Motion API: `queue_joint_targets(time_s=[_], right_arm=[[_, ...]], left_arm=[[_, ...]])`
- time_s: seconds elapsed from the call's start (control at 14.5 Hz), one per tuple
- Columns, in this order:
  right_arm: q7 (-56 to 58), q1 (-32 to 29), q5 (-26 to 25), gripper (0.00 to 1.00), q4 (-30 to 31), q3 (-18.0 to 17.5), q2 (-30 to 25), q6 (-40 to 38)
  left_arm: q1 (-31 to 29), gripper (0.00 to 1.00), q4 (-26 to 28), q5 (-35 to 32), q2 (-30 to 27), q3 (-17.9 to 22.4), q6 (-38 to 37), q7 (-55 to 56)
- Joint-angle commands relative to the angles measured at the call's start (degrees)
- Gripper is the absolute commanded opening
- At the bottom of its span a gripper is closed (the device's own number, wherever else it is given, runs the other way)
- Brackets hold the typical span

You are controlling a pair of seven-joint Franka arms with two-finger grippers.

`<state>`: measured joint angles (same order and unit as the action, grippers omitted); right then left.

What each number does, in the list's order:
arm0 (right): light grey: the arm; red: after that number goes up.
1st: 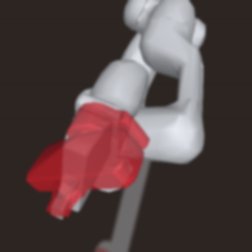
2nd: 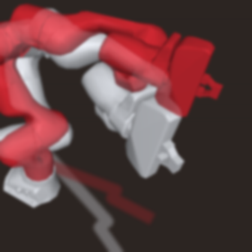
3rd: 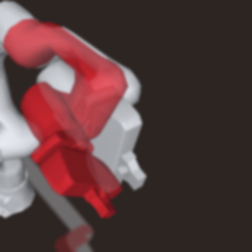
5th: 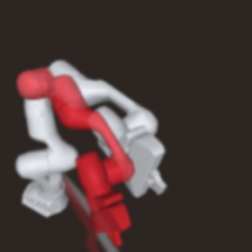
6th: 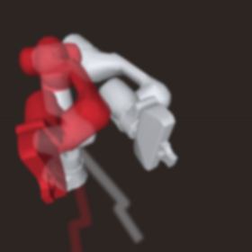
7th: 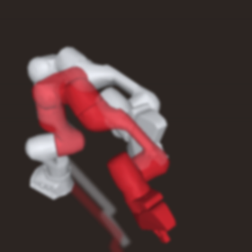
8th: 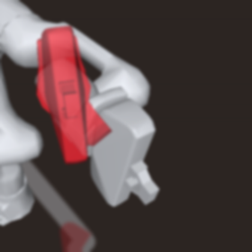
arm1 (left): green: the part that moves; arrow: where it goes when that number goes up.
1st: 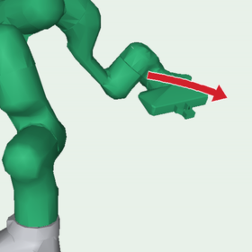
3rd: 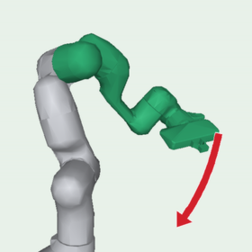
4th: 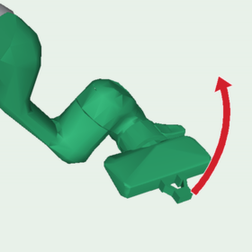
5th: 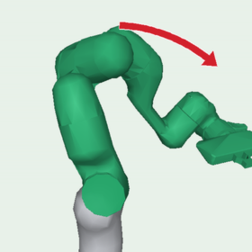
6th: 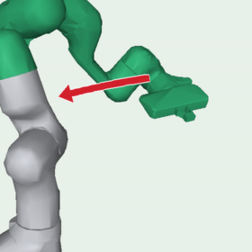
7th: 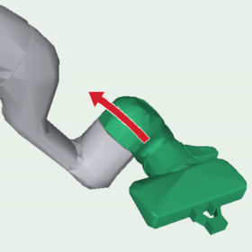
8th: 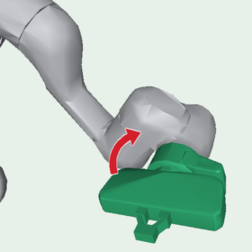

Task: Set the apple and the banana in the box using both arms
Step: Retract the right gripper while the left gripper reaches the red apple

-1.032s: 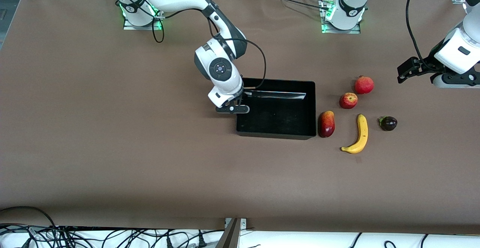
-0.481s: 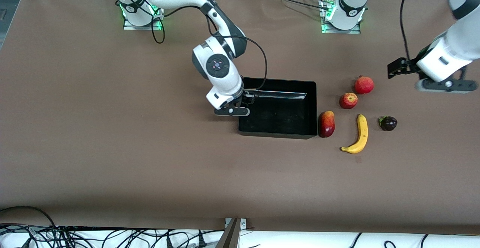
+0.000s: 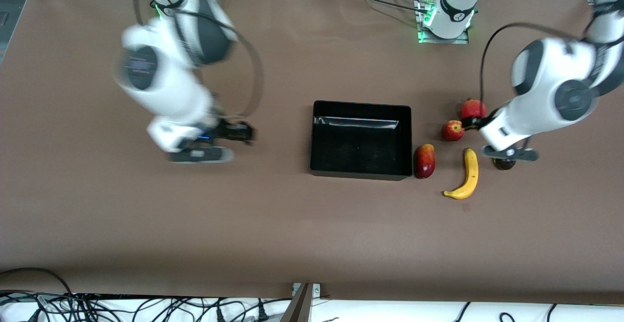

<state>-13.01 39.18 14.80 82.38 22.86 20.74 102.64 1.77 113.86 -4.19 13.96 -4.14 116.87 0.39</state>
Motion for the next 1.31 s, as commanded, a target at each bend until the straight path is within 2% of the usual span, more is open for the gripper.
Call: queue_joint_targets(time_s=[0.0, 0.28, 0.55, 0.69, 0.83, 0.89, 0.96, 1.17, 1.24], right_arm=[[7.5, 0.6, 1.0, 1.00, 2.7, 6.3, -5.9, -6.6], [14.1, 0.6, -1.2, 1.00, 7.5, 12.5, -12.5, -9.7], [15.5, 0.6, -9.4, 1.00, 12.3, 12.9, -17.5, -9.7], [15.3, -2.3, -10.1, 1.00, 12.9, 10.5, -17.8, -9.8], [15.0, -9.7, -10.2, 1.00, 12.8, 2.4, -17.8, -9.8], [14.9, -12.7, -10.6, 1.00, 12.7, -0.9, -17.9, -9.8], [14.7, -15.6, -10.9, 1.00, 12.7, -4.0, -17.9, -9.9], [14.7, -22.8, -12.2, 1.00, 12.9, -11.5, -18.9, -10.0], [14.7, -23.1, -12.2, 1.00, 12.9, -11.9, -19.2, -10.0]], left_arm=[[-0.3, 1.00, 10.5, -1.7, -1.1, -0.3, 11.2, -0.8], [0.1, 1.00, 13.4, -1.8, 2.2, -0.3, 16.1, -0.2], [0.2, 1.00, 17.8, -1.8, 3.2, -0.3, 22.0, -0.2], [0.1, 1.00, 18.2, -3.9, 4.6, -0.3, 23.1, -0.2], [0.2, 0.41, 18.1, -6.0, 4.7, -0.3, 22.8, 0.0], [0.3, 0.19, 17.7, -6.2, 4.7, -0.3, 22.3, -0.2], [0.3, 0.03, 17.4, -6.2, 4.5, -0.3, 21.8, -0.7], [0.3, 0.00, 11.5, -6.2, 3.2, -1.0, 14.4, -0.1], [0.3, 0.01, 8.0, -6.1, 2.7, -2.4, 9.2, 0.1]])
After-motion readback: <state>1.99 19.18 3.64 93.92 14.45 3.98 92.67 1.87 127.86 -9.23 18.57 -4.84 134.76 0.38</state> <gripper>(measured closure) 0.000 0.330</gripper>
